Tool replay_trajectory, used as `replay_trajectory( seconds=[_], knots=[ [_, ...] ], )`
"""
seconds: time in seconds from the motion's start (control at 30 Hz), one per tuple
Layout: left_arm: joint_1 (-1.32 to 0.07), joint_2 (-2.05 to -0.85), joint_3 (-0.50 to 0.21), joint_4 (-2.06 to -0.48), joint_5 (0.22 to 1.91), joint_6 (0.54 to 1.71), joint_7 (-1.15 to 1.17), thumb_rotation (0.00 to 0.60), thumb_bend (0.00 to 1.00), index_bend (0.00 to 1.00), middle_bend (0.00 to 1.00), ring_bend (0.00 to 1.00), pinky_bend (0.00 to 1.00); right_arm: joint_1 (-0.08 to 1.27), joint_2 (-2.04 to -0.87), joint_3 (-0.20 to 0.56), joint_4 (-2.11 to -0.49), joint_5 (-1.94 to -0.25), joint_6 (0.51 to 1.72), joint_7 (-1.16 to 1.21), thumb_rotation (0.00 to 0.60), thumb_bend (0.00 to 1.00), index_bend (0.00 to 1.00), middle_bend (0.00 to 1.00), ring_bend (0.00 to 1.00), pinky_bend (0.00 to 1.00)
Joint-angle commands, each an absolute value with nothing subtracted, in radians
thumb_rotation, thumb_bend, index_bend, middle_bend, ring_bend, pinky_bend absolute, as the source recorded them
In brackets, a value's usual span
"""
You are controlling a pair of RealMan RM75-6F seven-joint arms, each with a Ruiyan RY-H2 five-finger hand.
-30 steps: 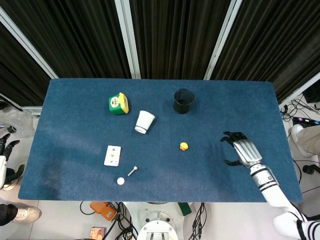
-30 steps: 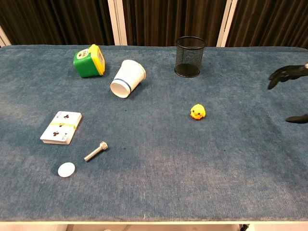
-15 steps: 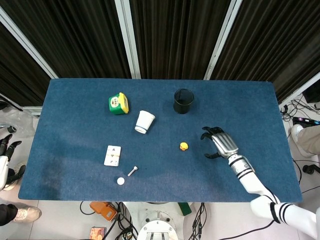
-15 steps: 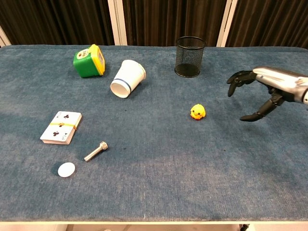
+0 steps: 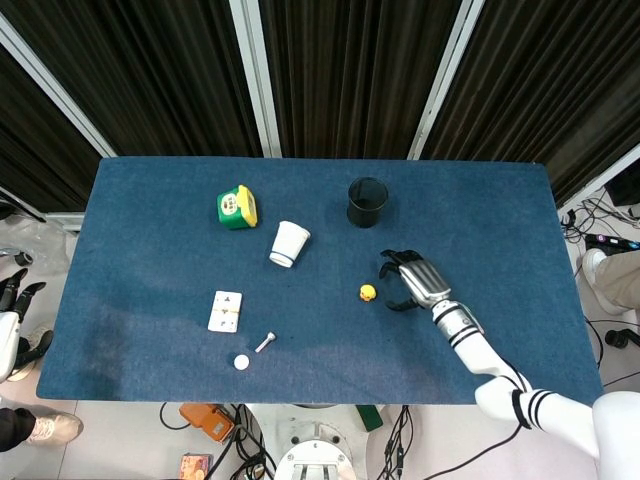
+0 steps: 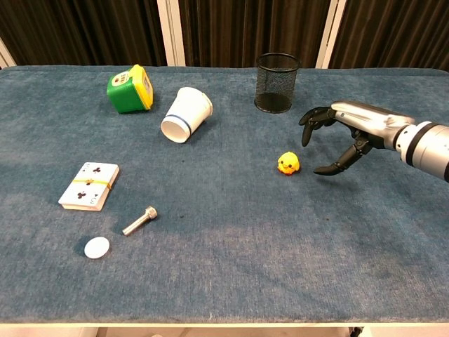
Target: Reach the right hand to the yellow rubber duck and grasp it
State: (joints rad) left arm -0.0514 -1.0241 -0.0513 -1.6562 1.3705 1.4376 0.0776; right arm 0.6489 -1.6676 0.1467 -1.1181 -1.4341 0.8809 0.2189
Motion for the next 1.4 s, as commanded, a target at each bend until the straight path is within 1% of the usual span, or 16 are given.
replay_trajectory(
  seconds=[0.03,0.13,0.57,0.67,0.77,0.97,1.17,1.33,1.4],
  knots=[
    [-0.052,-1.024,-0.051,-1.656,1.371,1.438,0.078,0.600,0.30,0.17,0.01,0.06,0.19,0.660,-1.683,0.147,-1.101,-1.432,0.877,0.231,0.600,0.33,0.49,0.21,0.25,0.20],
    [-0.052,-1.025,-0.051,-1.654,1.371,1.437,0.080,0.600,0.30,0.17,0.01,0.06,0.19,0.669,-1.697,0.145,-1.086,-1.433,0.874,0.242,0.600,0.34,0.49,0.21,0.25,0.20],
    [-0.055,-1.029,-0.048,-1.652,1.375,1.434,0.085,0.600,0.30,0.17,0.01,0.06,0.19,0.709,-1.724,0.138,-1.065,-1.433,0.853,0.266,0.600,0.34,0.50,0.21,0.25,0.20],
    [-0.055,-1.028,-0.049,-1.652,1.373,1.434,0.084,0.600,0.30,0.17,0.01,0.06,0.19,0.714,-1.728,0.136,-1.063,-1.428,0.848,0.264,0.600,0.35,0.51,0.21,0.25,0.20],
    [-0.056,-1.028,-0.050,-1.651,1.371,1.432,0.083,0.600,0.30,0.17,0.01,0.06,0.19,0.719,-1.734,0.134,-1.056,-1.422,0.838,0.263,0.600,0.37,0.53,0.21,0.25,0.20],
    [-0.056,-1.028,-0.050,-1.649,1.373,1.434,0.084,0.600,0.30,0.17,0.01,0.06,0.19,0.736,-1.745,0.131,-1.037,-1.418,0.819,0.266,0.600,0.38,0.56,0.21,0.25,0.20],
    [-0.056,-1.027,-0.050,-1.649,1.370,1.433,0.083,0.600,0.30,0.17,0.01,0.06,0.19,0.743,-1.755,0.135,-1.020,-1.417,0.826,0.277,0.600,0.44,0.61,0.22,0.27,0.22],
    [-0.056,-1.026,-0.049,-1.650,1.369,1.432,0.084,0.600,0.30,0.17,0.01,0.06,0.19,0.738,-1.762,0.140,-1.010,-1.425,0.866,0.295,0.600,0.53,0.68,0.23,0.29,0.24],
    [-0.056,-1.026,-0.050,-1.650,1.367,1.432,0.085,0.600,0.30,0.17,0.01,0.06,0.19,0.735,-1.757,0.140,-1.016,-1.430,0.880,0.307,0.600,0.53,0.69,0.24,0.29,0.24]
  ],
)
